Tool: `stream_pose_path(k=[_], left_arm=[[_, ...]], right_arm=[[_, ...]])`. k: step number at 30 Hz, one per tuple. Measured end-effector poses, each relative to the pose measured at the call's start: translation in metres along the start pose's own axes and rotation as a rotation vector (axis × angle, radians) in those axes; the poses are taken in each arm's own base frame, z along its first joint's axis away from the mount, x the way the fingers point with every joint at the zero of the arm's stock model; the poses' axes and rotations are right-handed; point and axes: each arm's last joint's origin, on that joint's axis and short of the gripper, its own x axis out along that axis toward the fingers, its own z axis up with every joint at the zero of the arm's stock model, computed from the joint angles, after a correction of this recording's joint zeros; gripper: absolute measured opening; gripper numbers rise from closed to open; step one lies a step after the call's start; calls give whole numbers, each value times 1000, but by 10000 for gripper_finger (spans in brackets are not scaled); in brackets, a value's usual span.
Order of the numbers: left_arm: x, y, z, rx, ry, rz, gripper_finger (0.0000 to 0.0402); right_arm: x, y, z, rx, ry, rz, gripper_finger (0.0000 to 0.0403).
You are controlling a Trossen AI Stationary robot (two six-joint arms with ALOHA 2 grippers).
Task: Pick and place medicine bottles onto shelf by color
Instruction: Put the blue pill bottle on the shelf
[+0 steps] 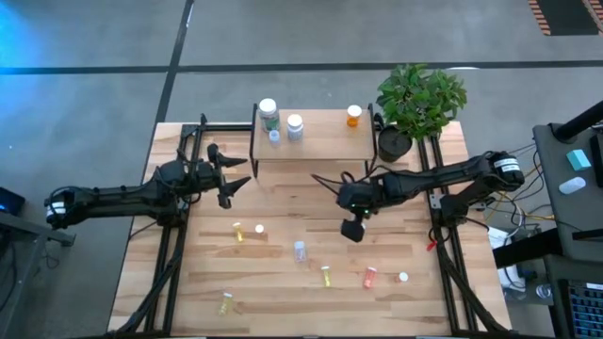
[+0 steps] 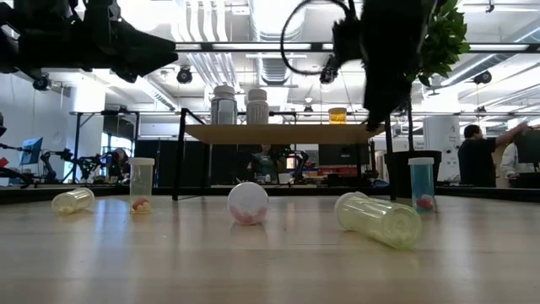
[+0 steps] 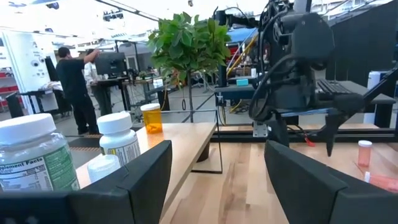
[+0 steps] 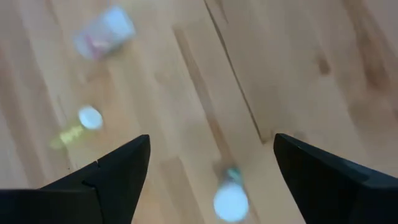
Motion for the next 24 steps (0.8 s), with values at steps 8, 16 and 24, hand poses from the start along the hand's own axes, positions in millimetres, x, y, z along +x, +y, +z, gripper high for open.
stream_pose_path(k=[8,16,24], left_arm=[[-2,0,3,-25,-21,3,240],[-2,0,3,-50,-21,3,240],[-2,0,3,-51,-24,3,240]], right_arm=[[9,4,-15,9,59,-13,316],[20,-2,-34,46,147,-62,311],[31,-9,-48,68,184,-95,286]])
